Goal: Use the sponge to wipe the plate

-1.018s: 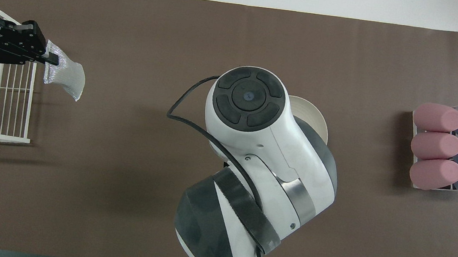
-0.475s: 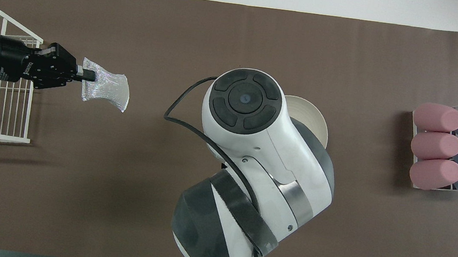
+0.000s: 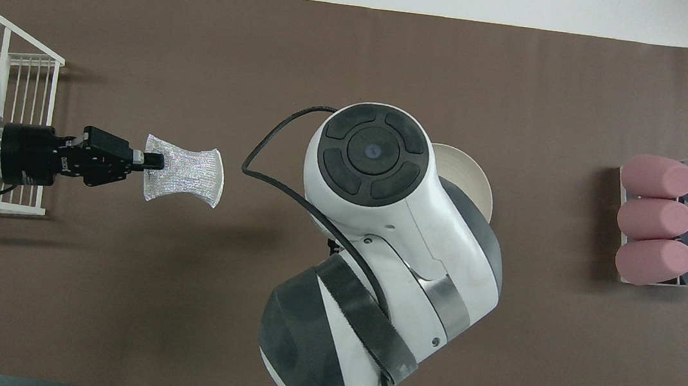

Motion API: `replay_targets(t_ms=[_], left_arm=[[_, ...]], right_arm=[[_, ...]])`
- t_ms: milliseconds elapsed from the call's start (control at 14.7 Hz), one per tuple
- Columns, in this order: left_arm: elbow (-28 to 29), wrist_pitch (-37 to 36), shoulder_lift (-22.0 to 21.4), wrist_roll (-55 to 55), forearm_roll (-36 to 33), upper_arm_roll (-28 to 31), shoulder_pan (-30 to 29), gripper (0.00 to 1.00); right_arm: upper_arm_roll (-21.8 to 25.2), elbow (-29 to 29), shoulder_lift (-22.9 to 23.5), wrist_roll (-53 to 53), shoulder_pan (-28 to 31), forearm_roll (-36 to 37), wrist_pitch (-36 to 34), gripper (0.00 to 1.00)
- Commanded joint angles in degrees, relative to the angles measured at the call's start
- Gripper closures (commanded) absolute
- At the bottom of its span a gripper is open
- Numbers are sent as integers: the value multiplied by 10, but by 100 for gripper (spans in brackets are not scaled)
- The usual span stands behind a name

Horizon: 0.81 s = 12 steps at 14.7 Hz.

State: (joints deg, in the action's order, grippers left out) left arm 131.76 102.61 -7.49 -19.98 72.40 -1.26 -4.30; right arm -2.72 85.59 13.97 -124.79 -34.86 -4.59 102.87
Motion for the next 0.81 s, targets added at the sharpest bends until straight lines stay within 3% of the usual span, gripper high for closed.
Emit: replay_targets(t_ms=[0, 339, 747], left_arm=[[56, -14, -35, -48, 62, -2, 0, 100], [68, -1, -36, -79, 147, -3, 65, 100], [78, 24, -36, -114, 194, -4, 122, 100]], right_arm=[[-4, -3, 6, 9, 7, -12, 34, 0], [-4, -1, 6, 103, 12, -34, 45, 0], [-5, 7, 3, 98, -4, -53, 50, 0]])
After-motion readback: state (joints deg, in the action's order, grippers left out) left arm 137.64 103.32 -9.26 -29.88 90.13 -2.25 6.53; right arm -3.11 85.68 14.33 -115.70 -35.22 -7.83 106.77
